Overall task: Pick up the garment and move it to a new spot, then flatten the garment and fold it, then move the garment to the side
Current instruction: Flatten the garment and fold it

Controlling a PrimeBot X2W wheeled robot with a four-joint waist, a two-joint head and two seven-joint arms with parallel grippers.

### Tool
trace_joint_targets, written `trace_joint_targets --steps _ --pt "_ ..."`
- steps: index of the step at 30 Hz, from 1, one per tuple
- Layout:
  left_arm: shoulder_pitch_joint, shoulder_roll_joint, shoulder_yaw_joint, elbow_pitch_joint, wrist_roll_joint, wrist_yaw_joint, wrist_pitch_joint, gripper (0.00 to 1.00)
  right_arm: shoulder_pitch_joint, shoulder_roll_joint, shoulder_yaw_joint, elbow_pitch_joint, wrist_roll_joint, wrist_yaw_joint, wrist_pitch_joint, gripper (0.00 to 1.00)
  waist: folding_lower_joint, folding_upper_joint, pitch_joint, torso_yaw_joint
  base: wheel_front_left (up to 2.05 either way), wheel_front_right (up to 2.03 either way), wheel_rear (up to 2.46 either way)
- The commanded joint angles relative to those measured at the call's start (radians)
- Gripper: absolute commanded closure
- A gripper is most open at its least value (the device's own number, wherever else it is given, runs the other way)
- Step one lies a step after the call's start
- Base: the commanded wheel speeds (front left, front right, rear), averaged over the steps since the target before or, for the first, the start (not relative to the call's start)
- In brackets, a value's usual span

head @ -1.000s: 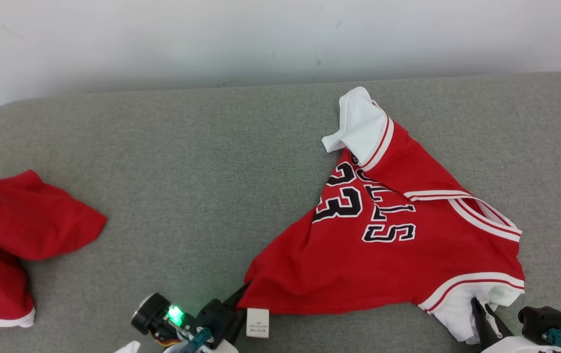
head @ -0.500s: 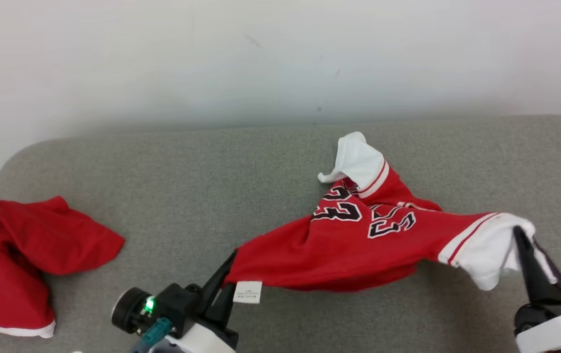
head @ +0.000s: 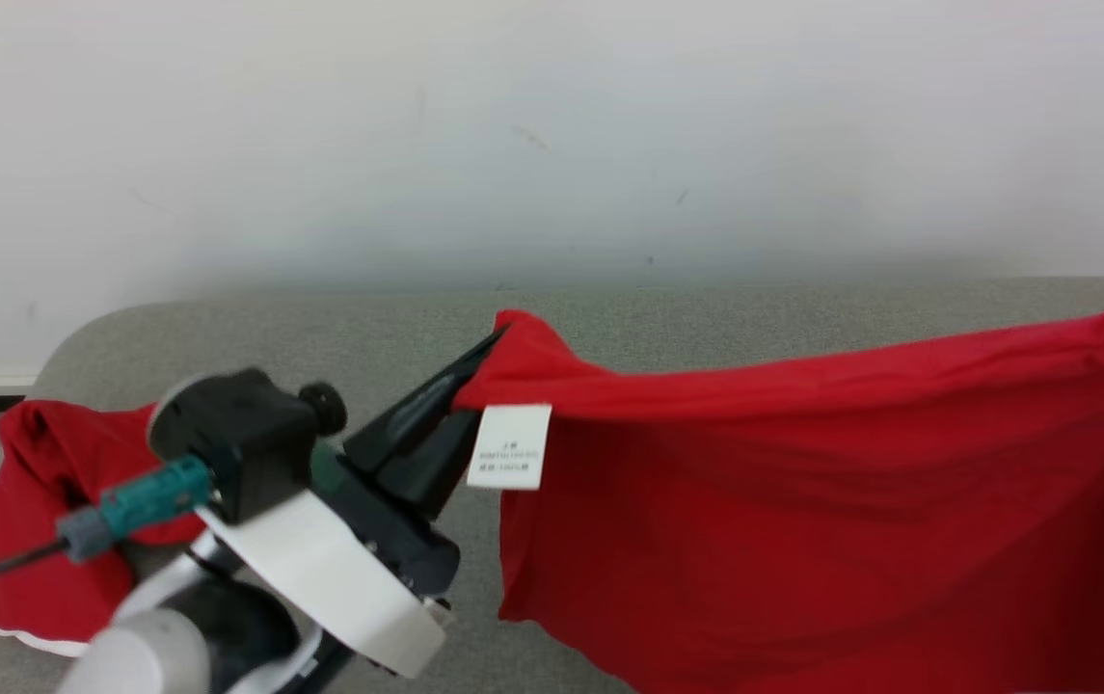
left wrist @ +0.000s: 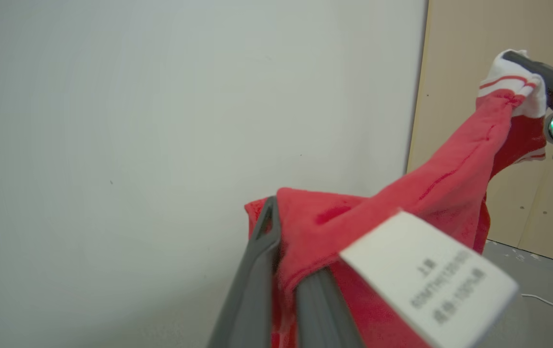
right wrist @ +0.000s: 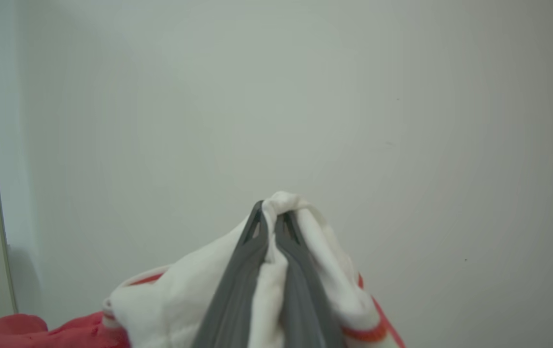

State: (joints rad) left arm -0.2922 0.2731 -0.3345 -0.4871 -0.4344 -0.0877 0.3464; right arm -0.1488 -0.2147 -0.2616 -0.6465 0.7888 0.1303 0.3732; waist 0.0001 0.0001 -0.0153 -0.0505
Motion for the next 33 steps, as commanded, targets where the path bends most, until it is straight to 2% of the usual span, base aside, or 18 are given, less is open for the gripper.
trace_joint_targets --steps 1,5,6,9,14,17,18,21,25,29,33 --pt "-0.078 0.022 0.026 -0.033 -0.065 -0.004 0.086 1.0 -0.071 -0.017 -0.04 -0.016 0.012 0.0 0.052 1.0 -0.0001 -0.0001 0.011 0.008 0.0 0.0 0.0" --pt "-0.242 0.044 0.051 -0.024 -0.168 -0.006 0.25 1.0 -0.219 -0.048 -0.079 0.021 0.007 0.0 0.157 1.0 -0.0001 -0.0001 0.06 0.017 0.0 0.0 0.0" --pt "-0.242 0.044 0.051 -0.024 -0.168 -0.006 0.25 1.0 -0.219 -0.048 -0.079 0.021 0.007 0.0 0.157 1.0 -0.0001 -0.0001 0.06 0.017 0.0 0.0 0.0" --pt "-0.379 0.066 0.053 0.046 -0.2 -0.013 0.341 1.0 -0.356 -0.043 -0.063 0.094 0.008 0.0 0.227 1.0 -0.0001 -0.0001 0.127 0.022 0.0 0.0 0.0" --pt "-0.644 0.088 0.03 0.253 -0.128 -0.027 0.366 1.0 -0.651 -0.01 0.03 0.295 -0.09 0.0 0.279 1.0 -0.0001 -0.0001 0.29 0.019 0.0 0.0 0.0" --pt "-0.832 0.134 -0.034 0.4 0.035 -0.036 0.254 1.0 -0.853 0.023 0.097 0.466 -0.193 0.0 0.227 1.0 -0.0001 -0.0001 0.379 0.007 0.0 0.0 0.0" --pt "-0.891 0.13 -0.058 0.466 0.077 -0.038 0.203 1.0 -0.922 0.033 0.112 0.522 -0.228 0.0 0.198 1.0 -0.0001 -0.0001 0.407 0.005 0.0 0.0 0.0" --pt "-1.066 0.083 -0.09 0.651 0.169 -0.04 0.045 1.0 -1.106 0.048 0.147 0.687 -0.321 0.0 0.093 1.0 -0.0001 -0.0001 0.487 0.001 0.0 0.0 0.0" --pt "-1.24 0.028 -0.109 0.865 0.255 -0.011 -0.174 1.0 -1.298 0.06 0.165 0.836 -0.38 0.0 -0.04 1.0 -0.0001 -0.0001 0.567 -0.004 0.0 0.0 0.0" --pt "-1.295 -0.016 -0.139 1.019 0.302 0.012 -0.377 1.0 -1.327 0.035 0.18 0.93 -0.341 0.0 -0.12 1.0 -0.0001 -0.0001 0.623 0.004 0.0 0.0 0.0" --pt "-1.204 -0.034 -0.187 1.152 0.316 0.008 -0.514 1.0 -1.157 -0.012 0.24 0.927 -0.273 0.0 -0.173 1.0 -0.0001 -0.0001 0.612 0.006 0.0 0.0 0.0"
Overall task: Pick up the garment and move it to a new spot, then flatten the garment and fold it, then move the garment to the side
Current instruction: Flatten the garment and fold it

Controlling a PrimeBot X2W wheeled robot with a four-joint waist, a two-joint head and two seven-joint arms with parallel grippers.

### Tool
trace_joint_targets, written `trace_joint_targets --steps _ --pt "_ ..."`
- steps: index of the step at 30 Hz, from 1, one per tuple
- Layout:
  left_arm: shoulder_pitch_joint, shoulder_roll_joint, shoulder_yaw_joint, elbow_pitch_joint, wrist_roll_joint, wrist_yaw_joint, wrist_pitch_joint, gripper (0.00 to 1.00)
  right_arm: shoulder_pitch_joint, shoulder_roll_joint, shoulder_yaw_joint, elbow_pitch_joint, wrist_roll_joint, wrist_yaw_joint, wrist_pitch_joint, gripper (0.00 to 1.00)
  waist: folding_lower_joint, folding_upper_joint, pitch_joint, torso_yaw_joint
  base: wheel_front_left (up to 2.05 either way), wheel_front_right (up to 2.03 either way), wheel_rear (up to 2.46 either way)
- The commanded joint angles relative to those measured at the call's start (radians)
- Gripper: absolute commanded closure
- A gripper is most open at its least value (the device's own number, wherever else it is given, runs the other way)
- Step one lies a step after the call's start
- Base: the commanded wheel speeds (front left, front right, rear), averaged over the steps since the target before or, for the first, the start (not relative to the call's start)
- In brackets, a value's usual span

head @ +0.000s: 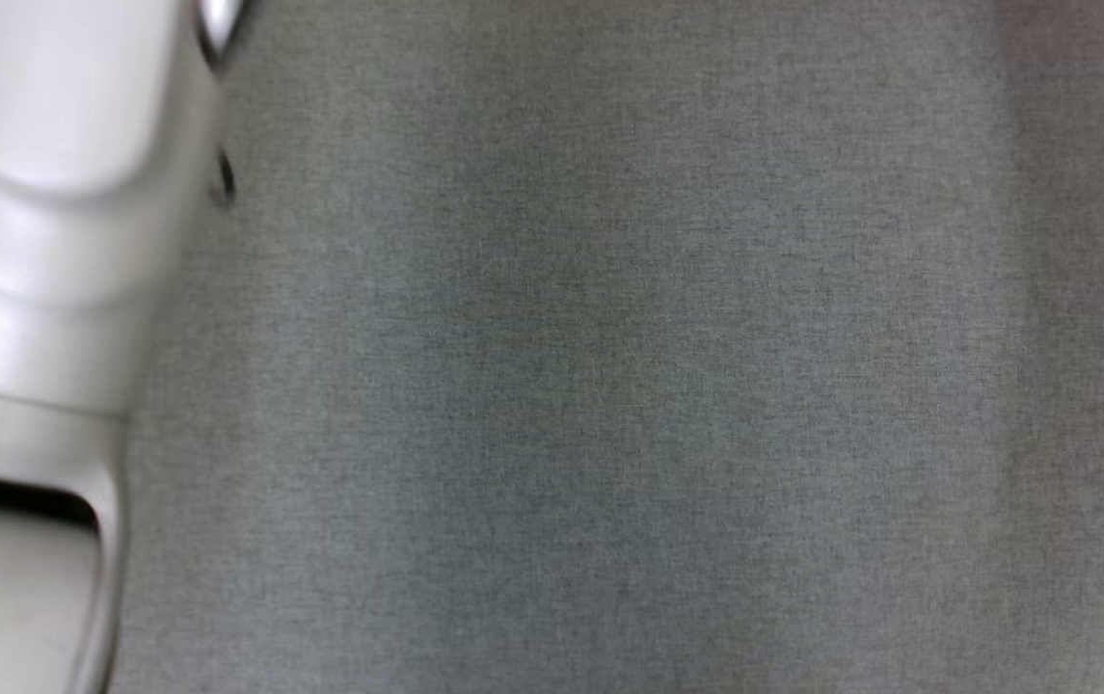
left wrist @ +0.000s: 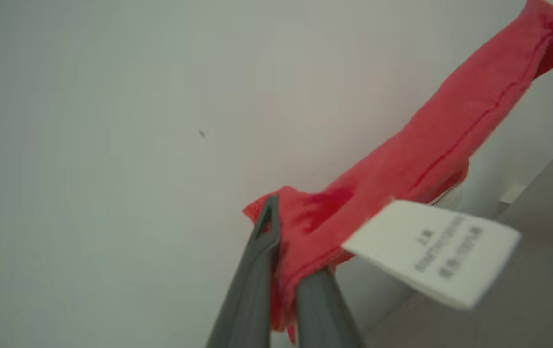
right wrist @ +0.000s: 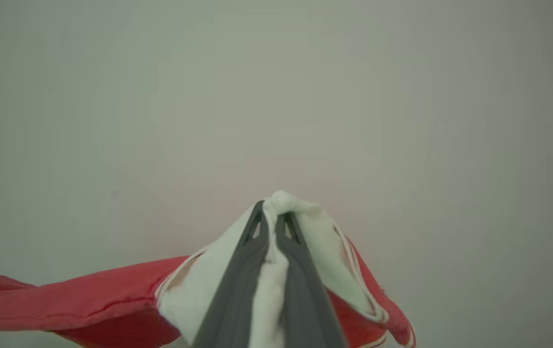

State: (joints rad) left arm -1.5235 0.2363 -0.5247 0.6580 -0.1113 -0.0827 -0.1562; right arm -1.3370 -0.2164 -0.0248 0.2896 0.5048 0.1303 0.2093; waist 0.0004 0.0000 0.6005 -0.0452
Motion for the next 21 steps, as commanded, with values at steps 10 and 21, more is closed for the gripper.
trace_joint_targets --steps 10,21 --pt "0.492 -0.009 -0.115 0.161 -0.025 -0.007 -0.091 1.0 0.722 -0.135 0.058 -0.099 0.122 -0.001 -0.052 1.0 -0.0004 0.0 -0.15 0.013 0.0 0.0 0.0" --pt "0.896 0.008 -0.217 0.08 -0.038 0.04 0.047 1.0 1.245 -0.233 0.064 -0.256 0.087 -0.001 0.131 1.0 -0.0004 0.0 -0.343 0.041 0.0 0.0 0.0"
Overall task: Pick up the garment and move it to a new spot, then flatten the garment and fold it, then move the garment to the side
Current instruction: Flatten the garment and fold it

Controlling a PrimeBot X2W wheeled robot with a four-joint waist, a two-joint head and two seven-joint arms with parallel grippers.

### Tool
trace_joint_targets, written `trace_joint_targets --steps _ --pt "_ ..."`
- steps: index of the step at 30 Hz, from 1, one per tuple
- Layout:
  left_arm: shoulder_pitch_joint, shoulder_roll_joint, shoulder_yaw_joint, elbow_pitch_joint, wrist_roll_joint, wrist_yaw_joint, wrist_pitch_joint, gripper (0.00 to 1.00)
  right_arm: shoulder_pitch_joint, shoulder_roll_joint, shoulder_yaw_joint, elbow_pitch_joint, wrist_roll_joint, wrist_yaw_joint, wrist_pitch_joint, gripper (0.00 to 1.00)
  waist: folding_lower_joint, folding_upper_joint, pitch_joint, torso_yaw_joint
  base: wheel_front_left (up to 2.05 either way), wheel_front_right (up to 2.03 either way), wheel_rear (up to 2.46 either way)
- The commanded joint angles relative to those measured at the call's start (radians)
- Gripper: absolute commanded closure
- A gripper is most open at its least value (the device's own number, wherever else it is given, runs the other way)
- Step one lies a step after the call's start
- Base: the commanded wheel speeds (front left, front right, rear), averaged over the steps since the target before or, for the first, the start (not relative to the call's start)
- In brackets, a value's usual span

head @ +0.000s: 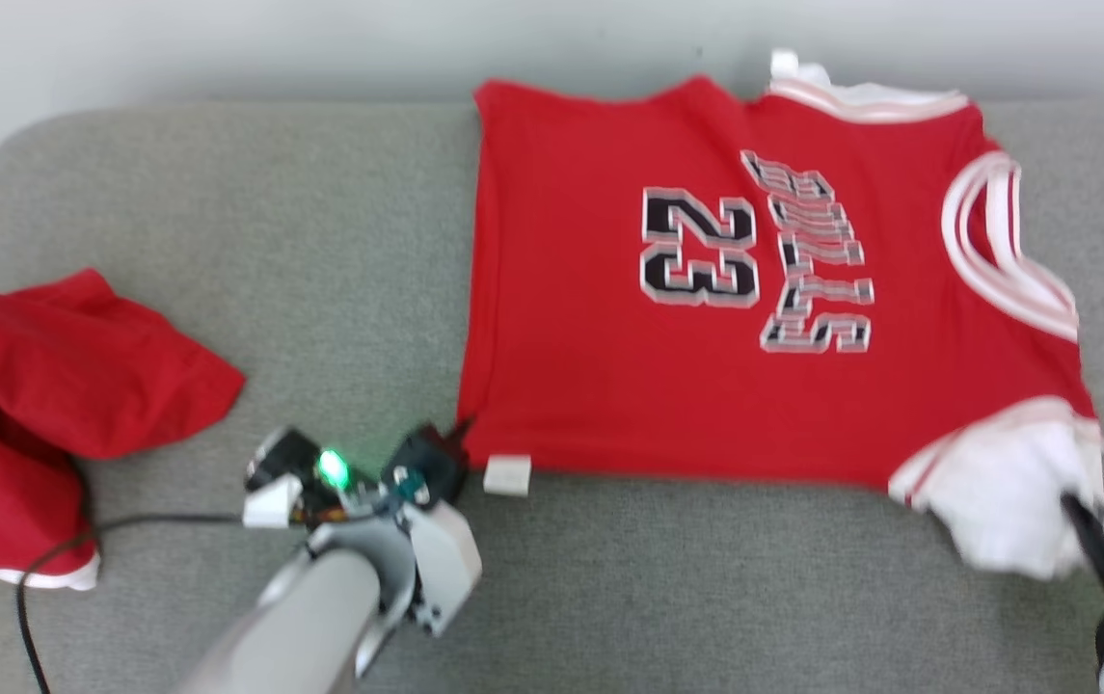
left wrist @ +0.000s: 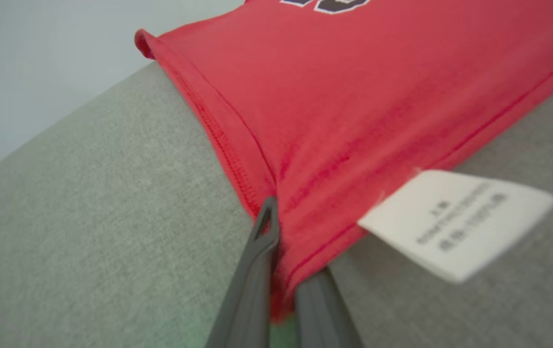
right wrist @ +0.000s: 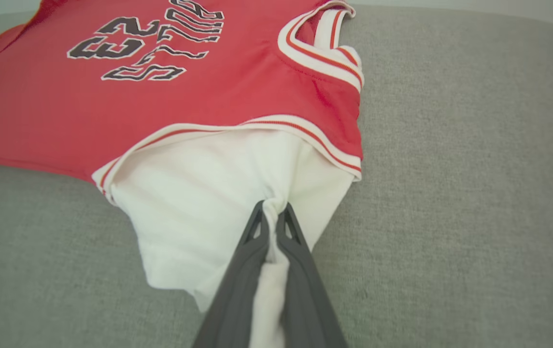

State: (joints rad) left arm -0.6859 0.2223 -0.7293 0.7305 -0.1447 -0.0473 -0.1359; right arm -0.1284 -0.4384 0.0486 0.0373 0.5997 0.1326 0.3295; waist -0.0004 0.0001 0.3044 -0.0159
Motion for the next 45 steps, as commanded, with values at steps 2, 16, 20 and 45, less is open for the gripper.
trace_joint_targets --steps 2,16,20,45 --pt "0.142 0.034 -0.027 -0.045 -0.015 0.013 0.067 1.0 0.115 -0.012 -0.023 -0.028 -0.011 -0.004 0.038 1.0 0.0004 -0.0001 -0.07 0.013 0.0 0.0 0.0" --pt "0.536 0.219 -0.028 -0.748 -0.15 0.086 0.442 1.0 0.463 -0.056 -0.095 -0.289 0.025 -0.004 0.267 1.0 0.0004 -0.0001 -0.102 0.03 0.0 0.0 0.0" --pt "0.481 0.258 0.006 -0.856 -0.239 0.033 0.56 1.0 0.379 -0.13 -0.076 -0.334 0.072 -0.003 0.41 1.0 0.0004 -0.0001 -0.089 0.024 0.0 0.0 0.0" --pt "0.033 0.201 0.028 -0.704 -0.507 -0.075 0.841 0.0 -0.21 -0.209 0.091 -0.168 0.083 -0.003 0.573 0.0 0.0004 -0.0001 0.083 0.033 0.0 0.0 0.0"
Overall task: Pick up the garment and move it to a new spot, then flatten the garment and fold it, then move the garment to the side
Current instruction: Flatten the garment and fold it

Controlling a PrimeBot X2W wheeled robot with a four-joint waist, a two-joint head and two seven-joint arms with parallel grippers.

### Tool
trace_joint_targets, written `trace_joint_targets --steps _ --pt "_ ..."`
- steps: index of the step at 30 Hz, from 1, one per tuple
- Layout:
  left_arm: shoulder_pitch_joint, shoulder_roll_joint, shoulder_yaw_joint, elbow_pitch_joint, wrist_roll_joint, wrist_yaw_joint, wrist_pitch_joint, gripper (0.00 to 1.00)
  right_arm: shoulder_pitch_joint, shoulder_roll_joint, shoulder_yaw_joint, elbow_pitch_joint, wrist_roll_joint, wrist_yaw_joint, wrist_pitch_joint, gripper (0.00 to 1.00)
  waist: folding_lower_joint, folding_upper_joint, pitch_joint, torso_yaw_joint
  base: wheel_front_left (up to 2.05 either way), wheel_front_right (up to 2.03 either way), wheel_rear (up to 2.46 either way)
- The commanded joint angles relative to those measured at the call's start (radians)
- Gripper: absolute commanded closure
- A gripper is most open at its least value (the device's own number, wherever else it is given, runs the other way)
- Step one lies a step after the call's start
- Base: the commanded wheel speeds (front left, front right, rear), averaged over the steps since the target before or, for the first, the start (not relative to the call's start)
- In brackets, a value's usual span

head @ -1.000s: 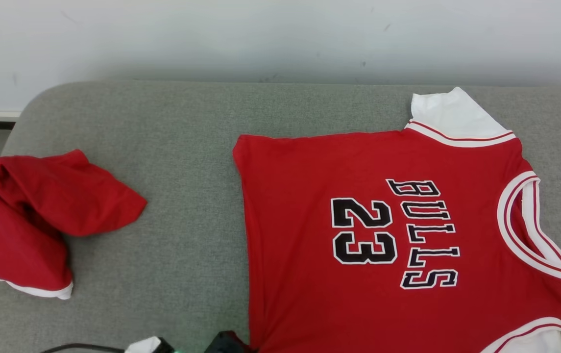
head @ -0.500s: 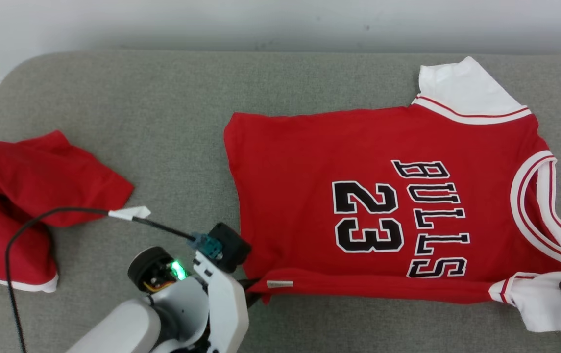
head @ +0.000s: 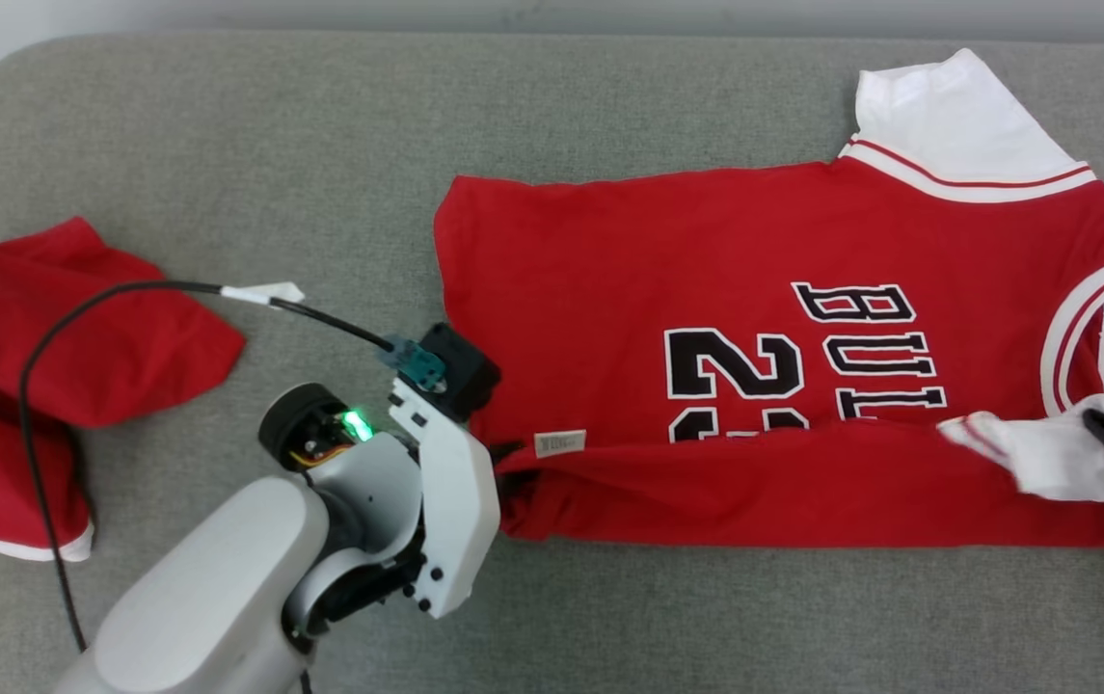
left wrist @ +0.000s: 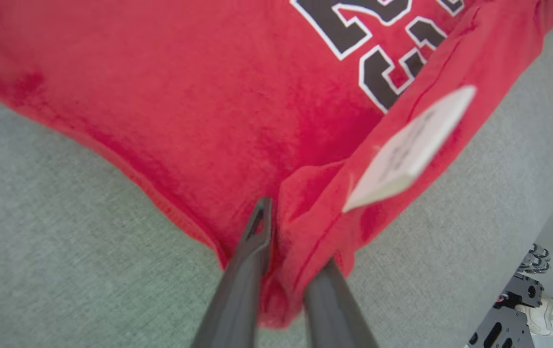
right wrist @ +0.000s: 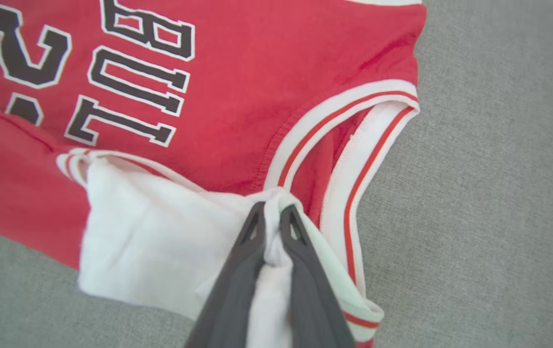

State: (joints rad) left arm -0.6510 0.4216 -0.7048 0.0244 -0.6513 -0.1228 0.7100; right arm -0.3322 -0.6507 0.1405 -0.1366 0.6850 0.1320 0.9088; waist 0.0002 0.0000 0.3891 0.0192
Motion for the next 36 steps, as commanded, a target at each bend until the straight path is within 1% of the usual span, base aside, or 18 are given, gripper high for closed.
trace_joint_targets --steps 1,4,6,9,13,16,19,22,24,25,36 --pt "0.0 0.002 0.007 0.01 0.002 0.002 -0.018 0.0 -0.013 0.012 0.0 0.015 -0.013 -0.003 -0.036 0.0 -0.0002 0.0 -0.006 -0.004 0.0 0.0 0.0" --pt "0.034 0.019 0.018 0.012 0.008 0.011 -0.054 0.0 0.005 0.032 -0.003 0.025 -0.026 -0.003 -0.113 0.0 -0.0002 0.0 -0.029 -0.012 0.0 0.0 0.0" --pt "0.072 0.03 0.035 -0.01 -0.011 0.023 -0.081 0.0 0.044 0.047 -0.012 0.017 -0.018 -0.003 -0.156 0.0 -0.0002 0.0 -0.05 -0.018 0.0 0.0 0.0" --pt "0.146 0.053 0.08 -0.078 -0.032 0.066 -0.137 0.0 0.113 0.048 -0.046 -0.017 -0.024 -0.003 -0.213 0.0 -0.0002 0.0 -0.081 -0.03 0.0 0.0 0.0" --pt "0.266 0.082 0.127 -0.168 -0.034 0.143 -0.201 0.0 0.236 0.056 -0.117 -0.061 -0.029 -0.003 -0.262 0.0 -0.0002 0.0 -0.095 -0.043 0.0 0.0 0.0" --pt "0.335 0.071 0.143 -0.209 -0.034 0.193 -0.242 0.0 0.294 0.062 -0.177 -0.059 -0.057 -0.003 -0.292 0.0 -0.0002 0.0 -0.085 -0.05 0.0 0.0 0.0" --pt "0.372 0.041 0.136 -0.208 -0.011 0.227 -0.285 0.0 0.321 0.073 -0.212 -0.035 -0.082 -0.003 -0.317 0.0 -0.0002 0.0 -0.067 -0.052 0.0 0.0 0.0" --pt "0.369 0.026 0.114 -0.184 0.035 0.246 -0.317 0.0 0.322 0.083 -0.221 -0.013 -0.104 -0.003 -0.332 0.0 -0.0002 0.0 -0.048 -0.051 0.0 0.0 0.0" --pt "0.357 0.013 0.099 -0.166 0.063 0.25 -0.333 0.0 0.314 0.085 -0.212 0.004 -0.115 -0.003 -0.336 0.0 -0.0002 0.0 -0.038 -0.05 0.0 0.0 0.0" --pt "0.355 0.003 0.094 -0.159 0.059 0.25 -0.339 0.0 0.307 0.094 -0.21 0.015 -0.112 -0.003 -0.338 0.0 -0.0002 0.0 -0.035 -0.049 0.0 0.0 0.0" --pt "0.323 -0.038 0.06 -0.079 0.076 0.235 -0.366 0.0 0.251 0.112 -0.13 0.092 -0.105 -0.003 -0.358 0.0 -0.0002 0.0 -0.016 -0.037 0.0 0.0 0.0"
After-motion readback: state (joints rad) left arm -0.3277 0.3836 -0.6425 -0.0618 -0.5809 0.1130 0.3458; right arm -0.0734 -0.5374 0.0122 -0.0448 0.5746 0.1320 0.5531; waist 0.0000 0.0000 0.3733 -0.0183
